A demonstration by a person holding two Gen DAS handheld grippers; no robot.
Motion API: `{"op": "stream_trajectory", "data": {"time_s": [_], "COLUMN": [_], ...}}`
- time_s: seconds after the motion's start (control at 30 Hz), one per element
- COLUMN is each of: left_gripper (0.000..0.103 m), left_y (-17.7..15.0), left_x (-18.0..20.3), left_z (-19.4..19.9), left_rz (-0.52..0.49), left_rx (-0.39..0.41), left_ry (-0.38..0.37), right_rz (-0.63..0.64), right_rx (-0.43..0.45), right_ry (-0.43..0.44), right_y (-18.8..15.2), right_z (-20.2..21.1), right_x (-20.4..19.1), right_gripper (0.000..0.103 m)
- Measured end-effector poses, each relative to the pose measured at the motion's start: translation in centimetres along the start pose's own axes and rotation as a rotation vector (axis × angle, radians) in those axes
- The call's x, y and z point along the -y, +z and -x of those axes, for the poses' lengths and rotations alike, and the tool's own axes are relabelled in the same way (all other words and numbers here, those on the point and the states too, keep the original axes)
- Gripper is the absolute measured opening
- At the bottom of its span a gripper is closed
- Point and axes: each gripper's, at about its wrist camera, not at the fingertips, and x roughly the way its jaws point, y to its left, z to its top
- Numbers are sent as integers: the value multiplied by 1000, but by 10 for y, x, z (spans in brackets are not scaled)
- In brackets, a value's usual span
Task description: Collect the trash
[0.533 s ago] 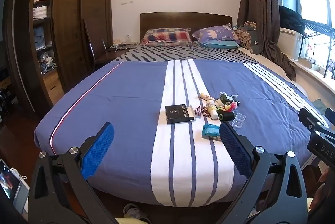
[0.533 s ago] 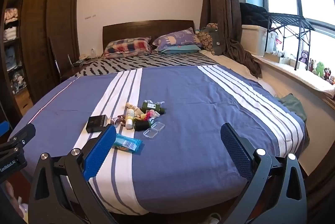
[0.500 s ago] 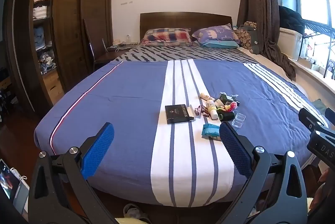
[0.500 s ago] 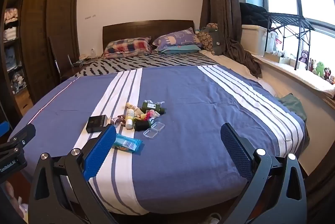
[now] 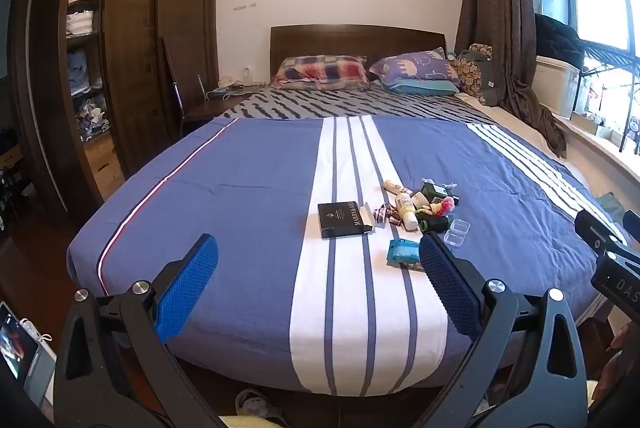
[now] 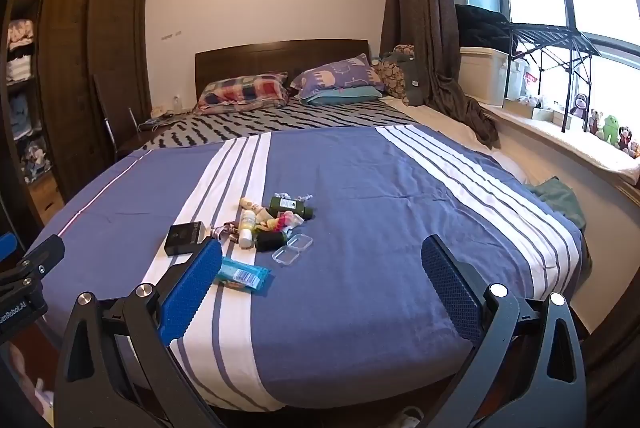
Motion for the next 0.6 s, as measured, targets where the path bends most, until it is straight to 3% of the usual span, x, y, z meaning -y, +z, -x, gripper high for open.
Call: {"op": "stream_trajectory", "data": {"time_s": [0.6], "left_gripper": [95], "left_y": [3], "left_x": [-4], "left_z": [6], "left_rz": [13], "left_rx": [2], "left_ry": [5], "right_rz": [2], "right_rx": [8], "right_ry": [16], "right_y": [-3], "right_z": [3], "right_x": [1], "right_gripper": [100]}}
